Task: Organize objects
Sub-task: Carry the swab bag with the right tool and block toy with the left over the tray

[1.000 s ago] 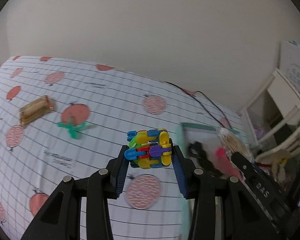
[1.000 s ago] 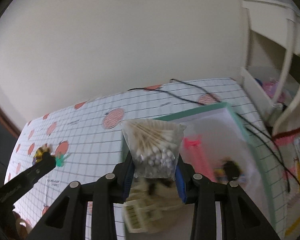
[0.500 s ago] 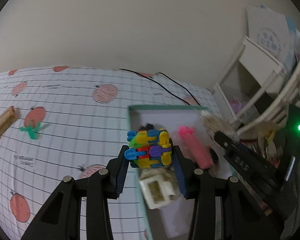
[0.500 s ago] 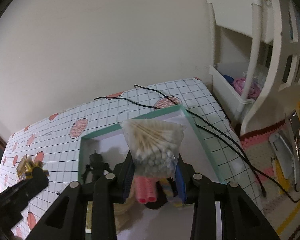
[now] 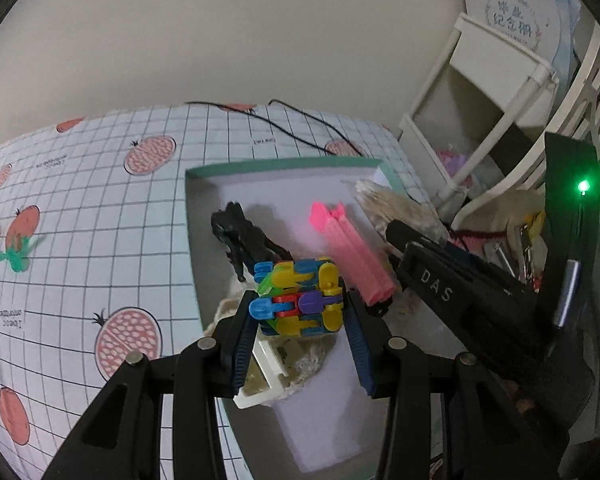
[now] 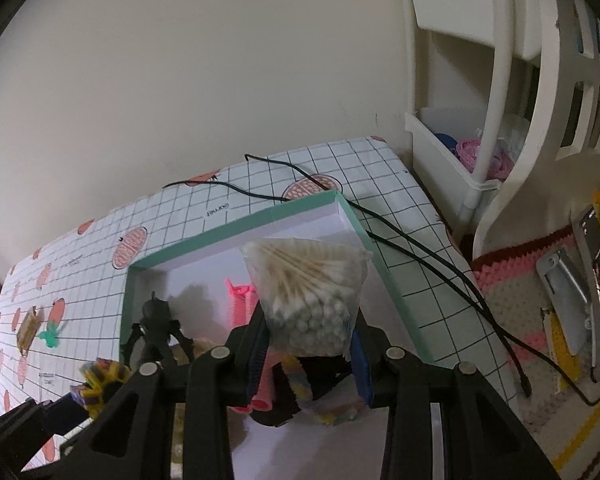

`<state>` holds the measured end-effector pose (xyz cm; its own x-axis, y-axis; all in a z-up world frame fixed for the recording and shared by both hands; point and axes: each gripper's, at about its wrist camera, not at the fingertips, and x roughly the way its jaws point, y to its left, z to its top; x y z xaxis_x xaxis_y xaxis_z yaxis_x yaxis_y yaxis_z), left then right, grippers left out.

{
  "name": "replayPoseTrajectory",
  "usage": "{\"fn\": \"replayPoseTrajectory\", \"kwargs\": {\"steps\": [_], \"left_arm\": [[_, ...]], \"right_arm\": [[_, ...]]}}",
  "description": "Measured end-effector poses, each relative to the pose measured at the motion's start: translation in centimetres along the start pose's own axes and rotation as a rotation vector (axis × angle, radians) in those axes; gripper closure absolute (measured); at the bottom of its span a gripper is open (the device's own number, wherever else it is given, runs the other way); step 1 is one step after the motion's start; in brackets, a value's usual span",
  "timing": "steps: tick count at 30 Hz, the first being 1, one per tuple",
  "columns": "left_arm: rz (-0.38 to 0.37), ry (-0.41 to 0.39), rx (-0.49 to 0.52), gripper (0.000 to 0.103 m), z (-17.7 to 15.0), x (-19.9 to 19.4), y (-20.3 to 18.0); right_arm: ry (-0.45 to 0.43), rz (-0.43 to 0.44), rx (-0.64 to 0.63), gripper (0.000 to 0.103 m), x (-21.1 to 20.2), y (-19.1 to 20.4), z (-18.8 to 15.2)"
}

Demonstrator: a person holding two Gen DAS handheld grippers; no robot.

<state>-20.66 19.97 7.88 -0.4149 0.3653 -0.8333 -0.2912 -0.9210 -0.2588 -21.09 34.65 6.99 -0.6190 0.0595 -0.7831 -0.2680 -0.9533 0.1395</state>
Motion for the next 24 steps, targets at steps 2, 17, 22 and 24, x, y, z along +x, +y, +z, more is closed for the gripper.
{"fn": "replayPoseTrajectory", "kwargs": {"steps": [2, 17, 22, 24], "left_arm": [[-0.001, 0.010, -0.002, 0.059, -0.2, 0.4, 0.0], [-0.003, 0.070, 0.002, 0.059, -0.6, 2.4, 0.0], [-0.053, 0.095, -0.023, 0.056, -0.5, 2.2, 0.6], [-0.055, 0.102, -0.014, 0.055, -0.4, 2.2, 0.4]], "right_arm": [[0.006, -0.002, 0.000, 0.064, 0.3, 0.0, -0.2], [0.026, -0.012, -0.013, 0.062, 1.6, -0.1, -0.5], [0.029, -0.013, -0.011, 0.062, 1.6, -0.1, -0.4], [0.034, -0.013, -0.003, 0.060, 1.6, -0.2, -0.4]]}}
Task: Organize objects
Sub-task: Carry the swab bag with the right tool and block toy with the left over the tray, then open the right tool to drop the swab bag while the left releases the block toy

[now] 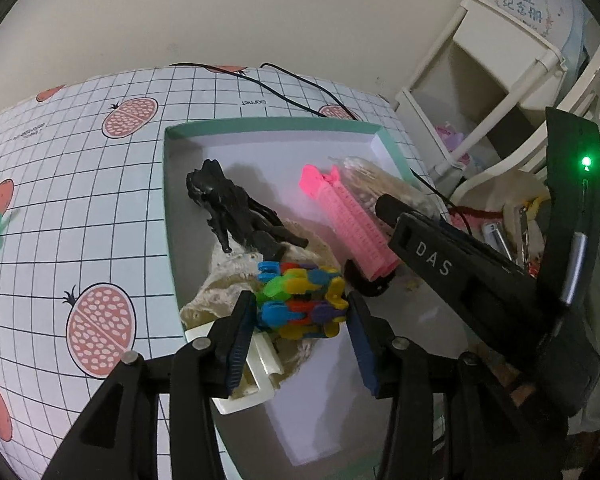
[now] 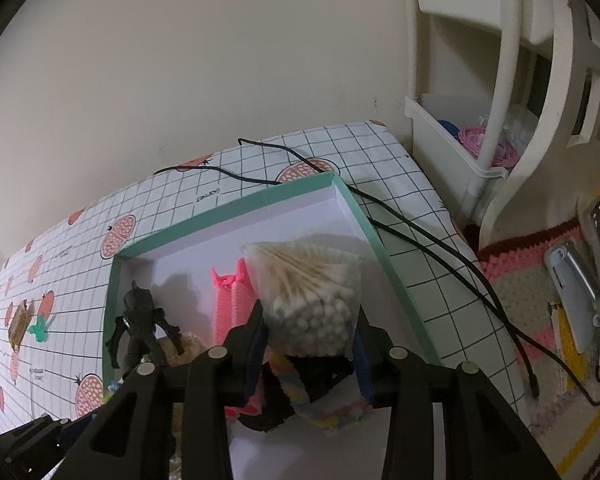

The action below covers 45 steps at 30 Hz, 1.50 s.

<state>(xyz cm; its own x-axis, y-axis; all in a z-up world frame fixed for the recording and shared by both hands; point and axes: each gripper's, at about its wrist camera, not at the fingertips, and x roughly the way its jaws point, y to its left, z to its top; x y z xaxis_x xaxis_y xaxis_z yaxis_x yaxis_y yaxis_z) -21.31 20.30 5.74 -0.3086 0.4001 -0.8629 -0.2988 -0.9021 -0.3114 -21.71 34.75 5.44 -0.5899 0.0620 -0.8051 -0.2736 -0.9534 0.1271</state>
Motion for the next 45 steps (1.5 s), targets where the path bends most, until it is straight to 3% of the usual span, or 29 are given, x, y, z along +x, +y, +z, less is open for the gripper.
{"fn": "replayPoseTrajectory", "kwargs": {"steps": [8, 17, 28, 30, 34, 36, 45], "left_arm": [[0.007, 0.004, 0.035, 0.052, -0.1, -0.7, -0.6], [0.030, -0.016, 0.018, 0.052, 0.2, -2.1, 0.8], [0.154, -0.103, -0.158, 0.051, 0.7, -4.3, 6.0], [0.180, -0.103, -0.180, 0.043, 0.6, -4.3, 6.8], [0.215, -0.113, -0.213, 0.038, 0.5, -4.2, 8.1], [0.220, -0.117, -0.229, 0.023, 0.5, -4.1, 8.7], [0.244, -0.131, -0.244, 0.015, 0.3, -4.1, 9.2]], "right_arm": [[0.022, 0.014, 0.025, 0.045, -0.2, -0.3, 0.1], [0.035, 0.011, 0.008, 0.045, -0.5, 0.0, 0.3], [0.024, 0.004, -0.033, 0.045, -1.9, 1.4, 0.6], [0.021, 0.012, -0.046, 0.045, -2.2, 2.0, 0.6], [0.023, 0.014, -0.079, 0.039, -2.5, 3.3, 0.1], [0.027, 0.020, -0.090, 0.036, -2.5, 3.8, -0.3], [0.030, 0.036, -0.094, 0.014, -2.2, 4.2, -0.9]]}}
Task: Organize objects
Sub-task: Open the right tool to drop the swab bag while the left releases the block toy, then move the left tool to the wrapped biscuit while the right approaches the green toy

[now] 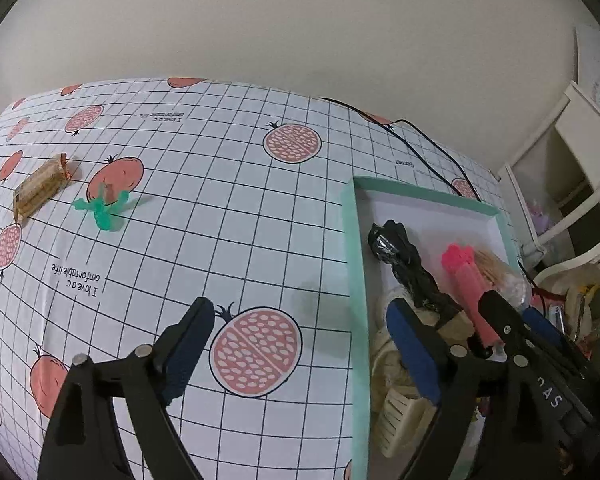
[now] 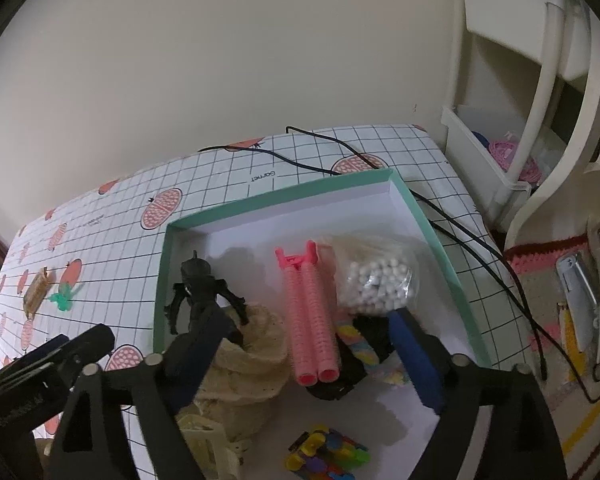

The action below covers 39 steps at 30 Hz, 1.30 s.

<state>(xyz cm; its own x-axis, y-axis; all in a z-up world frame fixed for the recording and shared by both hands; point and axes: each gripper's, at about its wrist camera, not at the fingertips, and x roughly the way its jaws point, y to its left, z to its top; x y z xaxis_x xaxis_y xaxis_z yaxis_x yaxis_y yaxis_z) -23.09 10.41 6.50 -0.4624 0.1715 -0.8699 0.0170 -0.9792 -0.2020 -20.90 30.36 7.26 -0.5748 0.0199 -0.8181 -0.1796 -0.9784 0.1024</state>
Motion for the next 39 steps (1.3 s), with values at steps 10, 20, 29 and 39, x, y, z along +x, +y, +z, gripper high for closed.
{"fn": "replayPoseTrajectory", "kwargs": {"steps": [10, 20, 29, 39], "left_arm": [[0.021, -0.043, -0.055, 0.001, 0.1, 0.1, 1.2], [0.028, -0.046, -0.075, 0.001, 0.2, 0.4, 2.2], [0.036, -0.070, -0.150, 0.001, 0.4, -1.0, 5.7], [0.066, -0.121, -0.176, 0.001, 0.9, -3.9, 10.1]], "right_arm": [[-0.018, -0.009, -0.014, 0.000, -0.1, 0.2, -0.2], [-0.010, -0.022, -0.029, 0.000, 0.4, 0.9, -0.2], [-0.039, -0.034, -0.061, 0.000, -1.3, 2.8, 0.6], [-0.075, 0.000, -0.075, 0.000, -3.6, 6.9, 1.7]]}}
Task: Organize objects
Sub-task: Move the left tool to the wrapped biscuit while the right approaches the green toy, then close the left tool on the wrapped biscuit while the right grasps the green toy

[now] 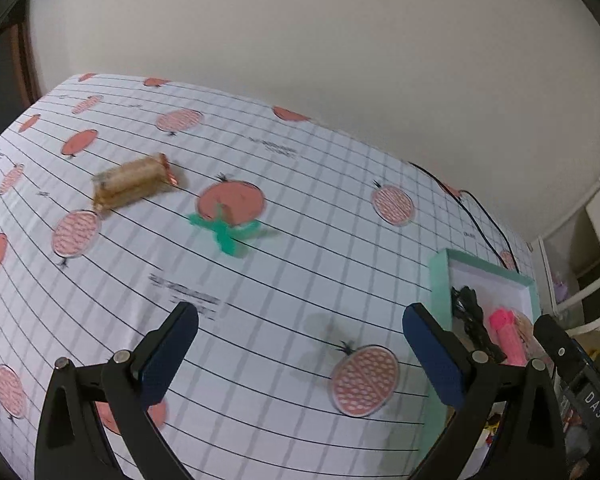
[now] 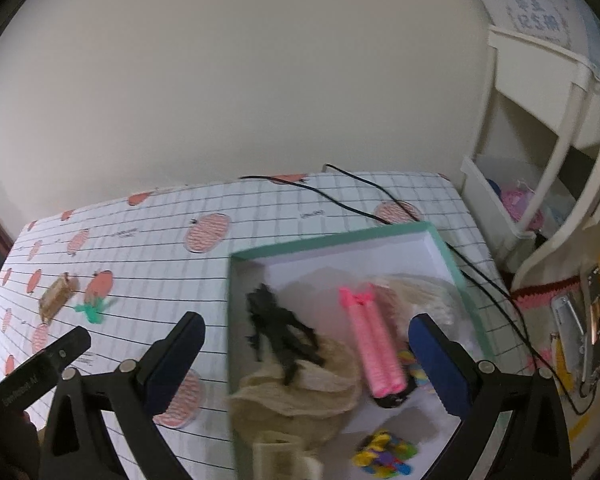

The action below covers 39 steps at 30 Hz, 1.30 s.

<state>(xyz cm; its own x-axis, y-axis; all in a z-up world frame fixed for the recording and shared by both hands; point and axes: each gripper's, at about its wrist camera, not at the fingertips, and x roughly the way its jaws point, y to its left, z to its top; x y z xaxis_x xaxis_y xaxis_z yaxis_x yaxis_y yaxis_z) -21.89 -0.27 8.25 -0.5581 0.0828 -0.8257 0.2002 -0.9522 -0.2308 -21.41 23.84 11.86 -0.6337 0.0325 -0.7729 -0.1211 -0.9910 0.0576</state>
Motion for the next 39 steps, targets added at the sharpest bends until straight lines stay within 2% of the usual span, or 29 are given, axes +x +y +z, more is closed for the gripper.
{"fn": "replayPoseTrajectory", "kwargs": {"steps": [4, 12, 15, 17, 27, 30, 39], "left_arm": [[0.001, -0.014, 0.027, 0.001, 1.3, -0.6, 2.5], [0.098, -0.082, -0.018, 0.001, 5.0, -0.7, 11.0], [0.123, -0.071, -0.027, 0.001, 6.2, 0.0, 13.6], [0.113, -0.059, -0.039, 0.001, 6.9, 0.6, 15.1], [0.083, 0.010, 0.097, 0.001, 7.9, 4.7, 16.1], [0.086, 0.018, 0.126, 0.001, 8.5, 6.0, 16.3], [0.117, 0.050, 0.246, 0.001, 9.2, 9.0, 16.1]], "right_arm": [[0.002, 0.050, -0.024, 0.000, 0.2, 2.5, 0.5], [0.014, 0.164, -0.115, 0.000, 2.0, 10.0, 1.5], [0.015, 0.189, -0.187, 0.000, 2.8, 13.3, 1.2], [0.024, 0.205, -0.211, 0.000, 3.6, 14.9, 1.0], [0.079, 0.280, -0.338, 0.000, 7.1, 21.5, -2.0], [0.092, 0.304, -0.361, 0.000, 8.3, 22.7, -2.5], [0.121, 0.292, -0.409, 0.003, 11.3, 24.5, -3.7]]}}
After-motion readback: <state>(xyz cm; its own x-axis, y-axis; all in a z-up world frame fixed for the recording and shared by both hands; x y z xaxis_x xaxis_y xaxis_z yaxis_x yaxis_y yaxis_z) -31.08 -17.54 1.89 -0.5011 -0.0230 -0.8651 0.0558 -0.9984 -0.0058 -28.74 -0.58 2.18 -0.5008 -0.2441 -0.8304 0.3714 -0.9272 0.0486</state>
